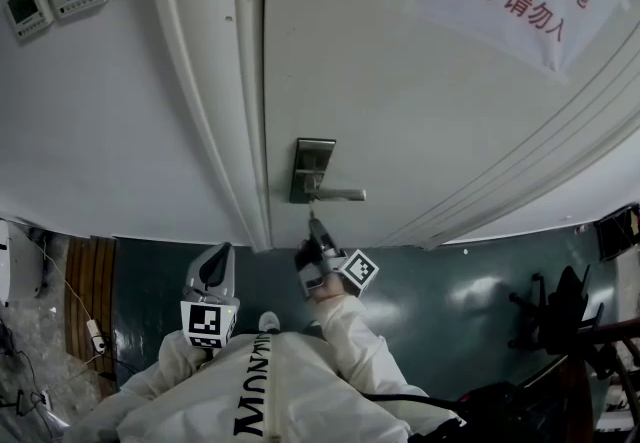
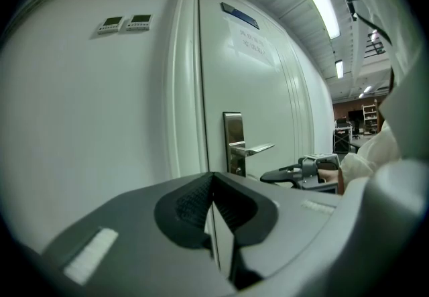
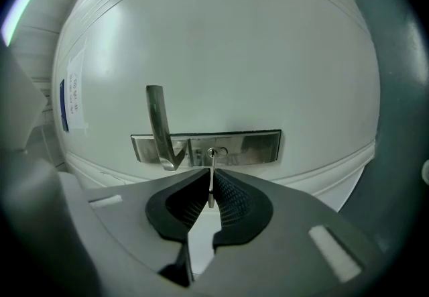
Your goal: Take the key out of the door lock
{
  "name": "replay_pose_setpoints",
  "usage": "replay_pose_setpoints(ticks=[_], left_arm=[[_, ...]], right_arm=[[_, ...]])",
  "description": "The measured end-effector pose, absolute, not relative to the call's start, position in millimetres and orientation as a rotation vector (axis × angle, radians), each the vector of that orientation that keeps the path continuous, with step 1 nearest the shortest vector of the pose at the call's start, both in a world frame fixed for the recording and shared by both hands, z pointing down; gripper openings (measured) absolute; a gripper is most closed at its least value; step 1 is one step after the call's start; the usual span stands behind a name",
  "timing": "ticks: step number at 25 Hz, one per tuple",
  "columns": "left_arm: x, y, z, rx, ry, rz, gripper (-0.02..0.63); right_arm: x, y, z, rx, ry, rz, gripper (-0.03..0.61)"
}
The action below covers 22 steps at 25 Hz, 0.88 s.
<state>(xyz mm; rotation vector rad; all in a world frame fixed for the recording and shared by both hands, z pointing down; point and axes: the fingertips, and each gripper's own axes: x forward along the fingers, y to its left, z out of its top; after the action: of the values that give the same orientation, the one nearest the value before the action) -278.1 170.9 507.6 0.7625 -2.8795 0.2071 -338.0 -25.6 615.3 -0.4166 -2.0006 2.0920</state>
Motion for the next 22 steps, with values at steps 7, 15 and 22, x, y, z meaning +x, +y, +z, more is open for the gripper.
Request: replay_pose_setpoints(ticks=[7,15,22], left_arm=[[-279,157,506,0.805,-2.873,0.208,0.0],[-282,151,507,0.805,-2.875,0.212,0.0],[-285,136,507,0.796,-2.873,0.197,0.0]], right_arm=[[-321,-31,607,-0.451,-2.183,1.849,0.021],[-301,-30,580,-0.517,-2.465,1.34,0.021],[-286,-32,534,-0.559,-2.726,0.761,0.021]])
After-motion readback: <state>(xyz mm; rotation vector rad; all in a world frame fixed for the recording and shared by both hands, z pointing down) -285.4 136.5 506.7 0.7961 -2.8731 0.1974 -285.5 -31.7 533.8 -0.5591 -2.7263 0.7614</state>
